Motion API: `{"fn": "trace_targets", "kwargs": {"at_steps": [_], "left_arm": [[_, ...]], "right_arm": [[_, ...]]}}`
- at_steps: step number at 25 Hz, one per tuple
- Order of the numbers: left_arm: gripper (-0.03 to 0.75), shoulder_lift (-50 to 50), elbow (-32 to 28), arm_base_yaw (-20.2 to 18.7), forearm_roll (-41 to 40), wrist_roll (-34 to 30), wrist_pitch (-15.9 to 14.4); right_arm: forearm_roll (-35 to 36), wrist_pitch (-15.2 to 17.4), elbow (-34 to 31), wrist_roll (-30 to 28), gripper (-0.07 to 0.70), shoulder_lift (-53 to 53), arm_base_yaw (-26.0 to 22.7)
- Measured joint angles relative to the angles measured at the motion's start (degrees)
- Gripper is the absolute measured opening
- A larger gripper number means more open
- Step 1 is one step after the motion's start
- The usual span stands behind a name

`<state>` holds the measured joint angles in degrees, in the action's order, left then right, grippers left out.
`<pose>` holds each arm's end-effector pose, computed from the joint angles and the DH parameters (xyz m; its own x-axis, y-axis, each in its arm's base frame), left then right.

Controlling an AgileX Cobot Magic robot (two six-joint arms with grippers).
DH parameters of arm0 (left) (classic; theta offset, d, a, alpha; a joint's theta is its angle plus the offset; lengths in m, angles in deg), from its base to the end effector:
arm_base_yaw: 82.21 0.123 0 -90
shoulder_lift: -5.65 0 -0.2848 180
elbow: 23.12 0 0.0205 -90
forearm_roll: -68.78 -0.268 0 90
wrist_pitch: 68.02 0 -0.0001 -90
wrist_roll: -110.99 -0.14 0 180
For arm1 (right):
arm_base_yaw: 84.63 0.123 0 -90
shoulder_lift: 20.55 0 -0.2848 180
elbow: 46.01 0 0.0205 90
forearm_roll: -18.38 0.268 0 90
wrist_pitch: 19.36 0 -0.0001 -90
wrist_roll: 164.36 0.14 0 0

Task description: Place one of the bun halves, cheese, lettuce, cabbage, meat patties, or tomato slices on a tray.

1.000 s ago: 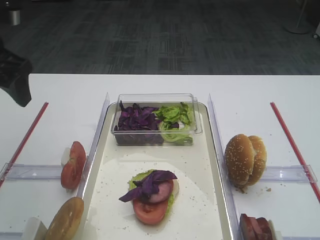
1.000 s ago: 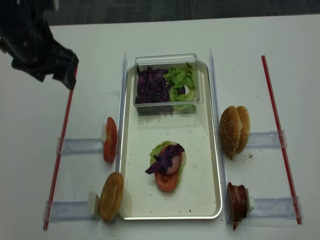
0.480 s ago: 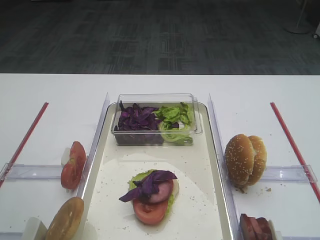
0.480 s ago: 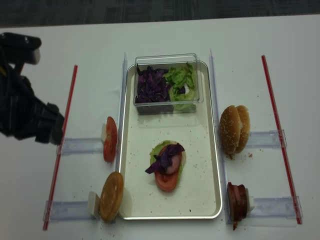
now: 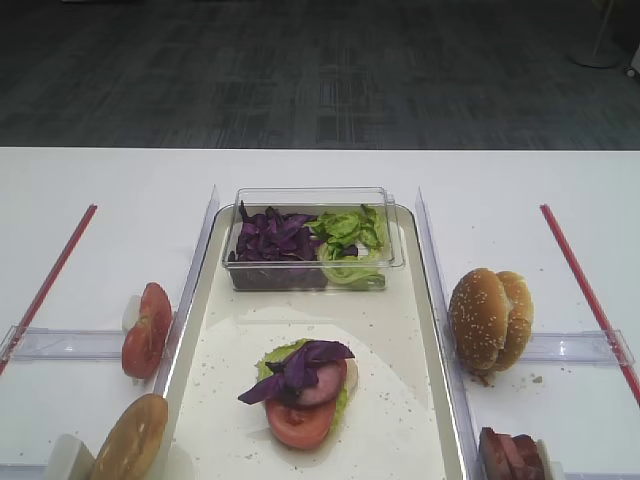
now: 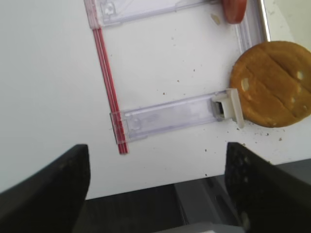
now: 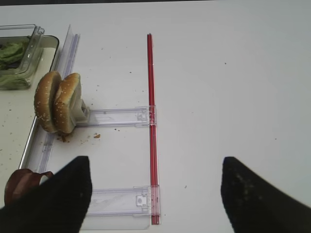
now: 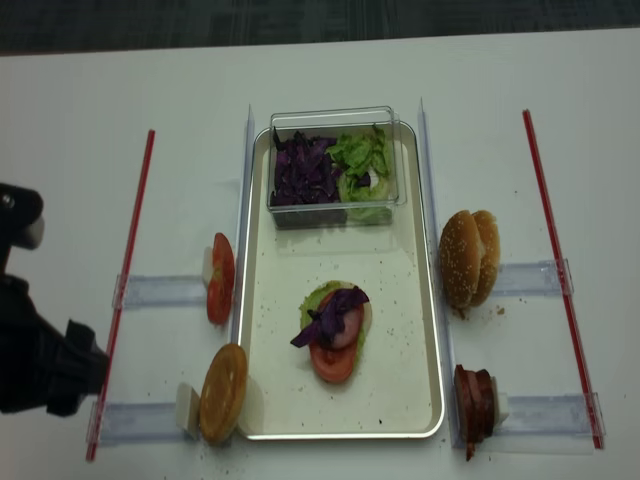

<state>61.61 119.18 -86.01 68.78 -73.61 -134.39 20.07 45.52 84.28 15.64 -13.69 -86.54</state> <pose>0.1567 -0.0104 0.2307 -0.9295 0.1421 -0.3404 0.1413 0.9896 0.0274 0.0491 0.0021 0.2487 -0.5211 0.0299 -0.8529 0.0171 0.9996 0.0246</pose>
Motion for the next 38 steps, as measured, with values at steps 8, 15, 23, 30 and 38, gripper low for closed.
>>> {"fn": "trace_targets", "kwargs": {"at_steps": [8, 15, 23, 30, 38], "left_arm": [[0.524, -13.5, -6.6, 0.0, 0.0, 1.7, 0.9], [0.524, -24.5, -10.7, 0.3, 0.0, 3.1, 0.6], [0.517, -36.2, -11.3, 0.3, 0.4, 3.1, -0.5], [0.514, -45.2, -11.3, 0.3, 0.4, 3.2, -0.9], [0.514, -49.0, -11.3, 0.3, 0.4, 3.3, -1.3]], "right_arm": [[0.0, 0.0, 0.0, 0.0, 0.571, 0.0, 0.0], [0.0, 0.0, 0.0, 0.0, 0.571, 0.0, 0.0], [0.0, 0.0, 0.0, 0.0, 0.571, 0.0, 0.0], [0.0, 0.0, 0.0, 0.0, 0.571, 0.0, 0.0], [0.0, 0.0, 0.0, 0.0, 0.571, 0.0, 0.0]]}}
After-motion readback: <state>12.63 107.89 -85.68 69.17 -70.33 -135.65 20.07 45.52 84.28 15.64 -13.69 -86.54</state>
